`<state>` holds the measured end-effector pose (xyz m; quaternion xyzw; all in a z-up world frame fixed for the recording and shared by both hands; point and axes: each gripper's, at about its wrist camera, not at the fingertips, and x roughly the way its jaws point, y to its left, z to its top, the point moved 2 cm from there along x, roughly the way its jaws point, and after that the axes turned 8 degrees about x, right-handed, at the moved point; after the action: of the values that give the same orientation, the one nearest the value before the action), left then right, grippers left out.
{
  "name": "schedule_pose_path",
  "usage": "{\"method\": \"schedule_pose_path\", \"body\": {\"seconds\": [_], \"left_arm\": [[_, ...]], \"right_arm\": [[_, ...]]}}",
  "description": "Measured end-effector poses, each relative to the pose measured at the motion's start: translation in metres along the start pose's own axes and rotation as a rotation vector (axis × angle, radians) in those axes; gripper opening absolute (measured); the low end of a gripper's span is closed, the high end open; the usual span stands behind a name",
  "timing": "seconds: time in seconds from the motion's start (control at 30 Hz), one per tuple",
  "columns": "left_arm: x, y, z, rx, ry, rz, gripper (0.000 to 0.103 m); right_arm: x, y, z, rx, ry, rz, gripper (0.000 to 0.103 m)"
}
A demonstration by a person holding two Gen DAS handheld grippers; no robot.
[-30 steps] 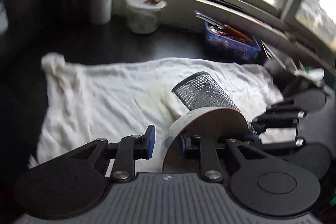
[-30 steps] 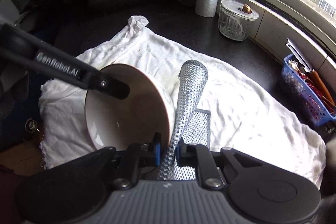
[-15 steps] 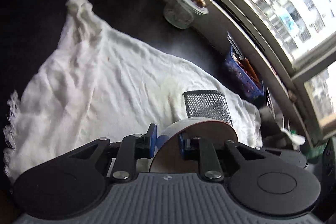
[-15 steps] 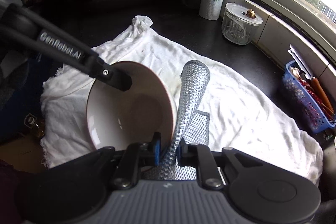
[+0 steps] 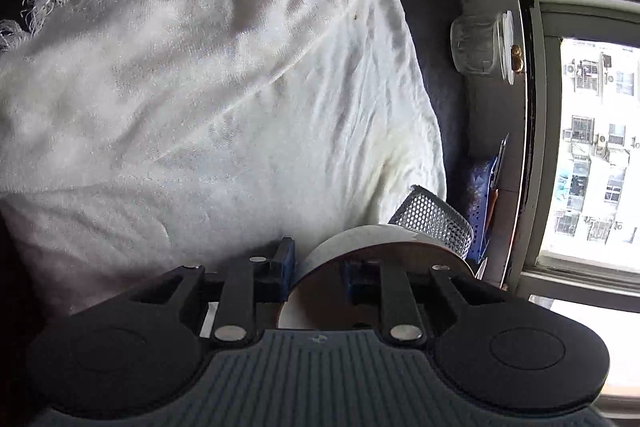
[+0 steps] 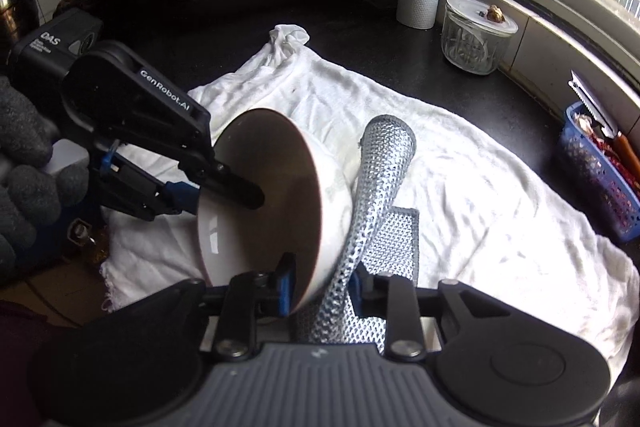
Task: Clean bowl
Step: 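Hold the tilted bowl with the left gripper while the right gripper rubs the pad along its outside, then lower the white bowl onto the cloth with the left gripper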
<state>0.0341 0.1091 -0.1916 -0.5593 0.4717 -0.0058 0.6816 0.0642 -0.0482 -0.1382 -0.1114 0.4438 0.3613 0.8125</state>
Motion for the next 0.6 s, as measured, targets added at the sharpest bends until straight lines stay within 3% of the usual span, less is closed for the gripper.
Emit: {"method": "schedule_pose_path", "body": {"seconds": [0.07,0.13,0.3,0.43,0.6], "left_arm": [[0.0,-0.003,0.006,-0.008,-0.002,-0.01,0.022],[0.0,-0.016,0.014,0.047,-0.011,-0.013,0.023],[-0.01,-0.061,0.019,0.326,-0.081,0.025,0.023],[-0.025,-0.107,0.006,0.662,-0.125,0.063,0.023],[-0.028,-0.159,-0.045,1.201,-0.008,0.06,0.03]], "right_arm": [[-0.005,-0.006,0.002,0.032,-0.013,0.038,0.039],[-0.012,-0.015,0.005,0.066,-0.03,0.079,0.045],[-0.023,-0.035,0.003,0.128,-0.06,0.113,0.048],[-0.03,-0.049,-0.004,0.176,-0.068,0.16,0.048],[-0.035,-0.044,-0.013,0.118,-0.033,0.201,0.05]]}}
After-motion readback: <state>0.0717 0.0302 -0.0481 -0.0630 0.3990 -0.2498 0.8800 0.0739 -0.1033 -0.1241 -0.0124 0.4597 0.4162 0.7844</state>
